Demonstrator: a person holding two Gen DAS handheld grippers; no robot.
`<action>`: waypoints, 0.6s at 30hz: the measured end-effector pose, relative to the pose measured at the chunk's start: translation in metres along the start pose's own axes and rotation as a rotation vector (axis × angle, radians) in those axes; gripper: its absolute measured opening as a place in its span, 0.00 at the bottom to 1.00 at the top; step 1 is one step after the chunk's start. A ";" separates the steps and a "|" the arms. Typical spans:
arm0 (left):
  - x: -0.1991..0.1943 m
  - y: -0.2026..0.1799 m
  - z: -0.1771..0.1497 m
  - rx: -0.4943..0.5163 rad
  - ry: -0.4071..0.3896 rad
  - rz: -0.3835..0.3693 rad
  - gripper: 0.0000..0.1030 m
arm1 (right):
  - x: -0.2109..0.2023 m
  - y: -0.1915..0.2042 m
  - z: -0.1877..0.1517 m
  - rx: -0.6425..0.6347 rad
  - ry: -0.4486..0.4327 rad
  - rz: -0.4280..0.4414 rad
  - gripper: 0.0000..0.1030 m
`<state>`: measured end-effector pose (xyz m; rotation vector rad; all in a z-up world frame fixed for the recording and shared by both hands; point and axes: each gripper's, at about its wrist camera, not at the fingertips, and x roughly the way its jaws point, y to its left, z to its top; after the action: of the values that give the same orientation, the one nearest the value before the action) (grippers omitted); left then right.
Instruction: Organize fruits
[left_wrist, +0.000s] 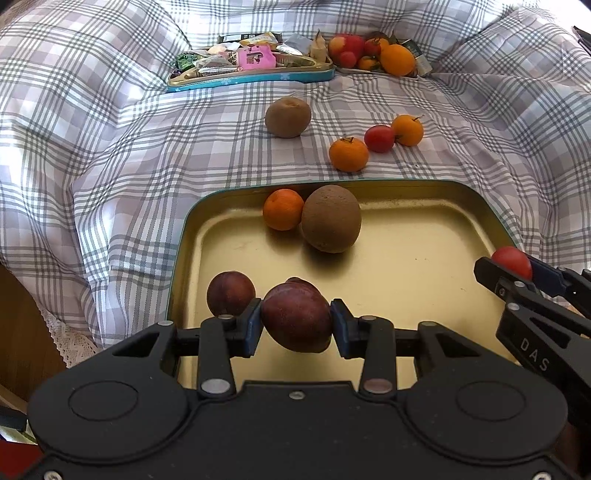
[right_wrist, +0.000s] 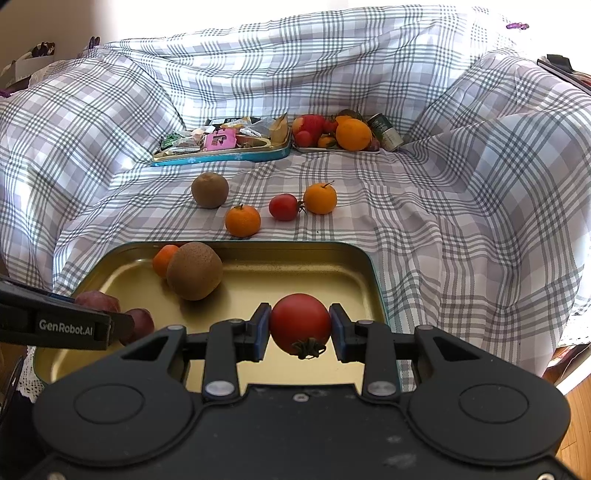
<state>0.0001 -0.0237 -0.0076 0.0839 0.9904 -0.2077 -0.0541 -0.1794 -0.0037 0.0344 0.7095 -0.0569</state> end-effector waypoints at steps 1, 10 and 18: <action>0.000 0.000 0.000 0.001 0.000 -0.001 0.47 | 0.000 0.000 0.000 -0.001 0.000 0.000 0.34; -0.001 -0.002 0.000 0.009 -0.005 -0.004 0.47 | 0.001 0.000 0.000 -0.008 0.006 0.001 0.34; -0.004 -0.005 0.001 0.031 -0.015 0.022 0.47 | -0.002 0.003 -0.001 -0.026 -0.005 0.005 0.34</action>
<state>-0.0021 -0.0285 -0.0040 0.1210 0.9706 -0.2032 -0.0556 -0.1766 -0.0030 0.0118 0.7052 -0.0428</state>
